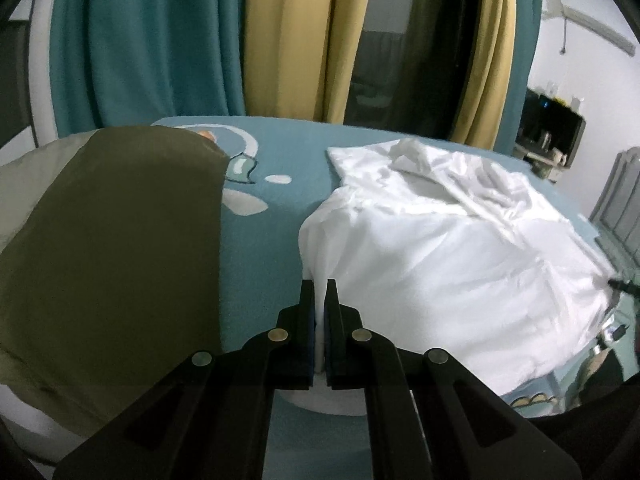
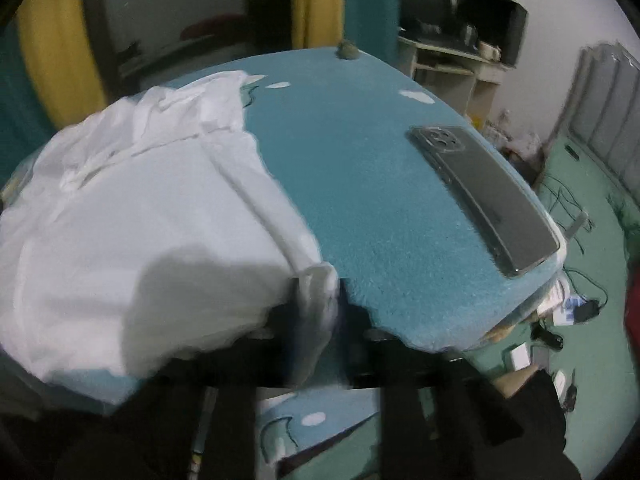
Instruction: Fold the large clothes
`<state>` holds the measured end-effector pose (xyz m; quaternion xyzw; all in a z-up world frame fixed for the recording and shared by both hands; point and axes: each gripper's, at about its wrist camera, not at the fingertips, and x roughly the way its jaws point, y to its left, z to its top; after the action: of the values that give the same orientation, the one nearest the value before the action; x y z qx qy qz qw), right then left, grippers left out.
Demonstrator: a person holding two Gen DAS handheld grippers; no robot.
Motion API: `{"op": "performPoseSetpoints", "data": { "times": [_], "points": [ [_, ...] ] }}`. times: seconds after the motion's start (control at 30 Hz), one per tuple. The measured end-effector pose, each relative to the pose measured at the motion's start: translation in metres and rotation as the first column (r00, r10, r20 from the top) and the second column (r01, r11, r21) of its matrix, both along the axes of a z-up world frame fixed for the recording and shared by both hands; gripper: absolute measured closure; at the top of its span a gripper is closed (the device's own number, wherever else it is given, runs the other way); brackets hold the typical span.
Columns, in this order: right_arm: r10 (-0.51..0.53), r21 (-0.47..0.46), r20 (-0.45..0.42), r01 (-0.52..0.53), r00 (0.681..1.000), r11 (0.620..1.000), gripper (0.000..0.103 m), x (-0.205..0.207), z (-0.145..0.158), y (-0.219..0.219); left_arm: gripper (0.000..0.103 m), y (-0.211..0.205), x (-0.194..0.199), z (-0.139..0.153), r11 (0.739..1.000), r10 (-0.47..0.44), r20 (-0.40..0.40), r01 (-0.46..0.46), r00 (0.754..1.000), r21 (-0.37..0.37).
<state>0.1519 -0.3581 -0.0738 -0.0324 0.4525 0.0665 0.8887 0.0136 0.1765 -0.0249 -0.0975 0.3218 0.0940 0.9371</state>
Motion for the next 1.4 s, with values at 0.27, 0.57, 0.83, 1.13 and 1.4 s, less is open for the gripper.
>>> {"op": "performPoseSetpoints", "data": {
  "times": [0.27,0.57,0.83,1.13,1.4],
  "points": [
    [0.044,0.047,0.058,-0.047,0.997,0.998,0.099,-0.01,0.024,-0.008,0.099,-0.003,0.005,0.019,1.0,-0.003,0.069,0.003,0.998,0.0],
    [0.05,0.092,0.231,-0.073,0.972,0.993,0.099,0.019,0.078,0.0,0.099,0.003,0.028,0.049,1.0,0.005,0.163,-0.008,0.987,0.016],
    [0.065,0.069,0.304,-0.089,0.951,0.994,0.099,0.065,0.098,0.012,0.099,0.013,0.071,0.072,0.996,-0.004,0.201,-0.013,0.979,0.084],
    [0.087,0.077,0.358,-0.122,0.93,0.99,0.099,0.126,0.109,0.025,0.099,0.035,0.141,0.075,0.998,0.043,0.158,-0.05,0.987,0.041],
    [0.069,0.138,0.36,-0.126,0.93,0.982,0.099,0.196,0.108,0.046,0.099,0.051,0.205,0.078,0.996,0.084,0.157,-0.081,0.984,-0.026]
  ]
}}
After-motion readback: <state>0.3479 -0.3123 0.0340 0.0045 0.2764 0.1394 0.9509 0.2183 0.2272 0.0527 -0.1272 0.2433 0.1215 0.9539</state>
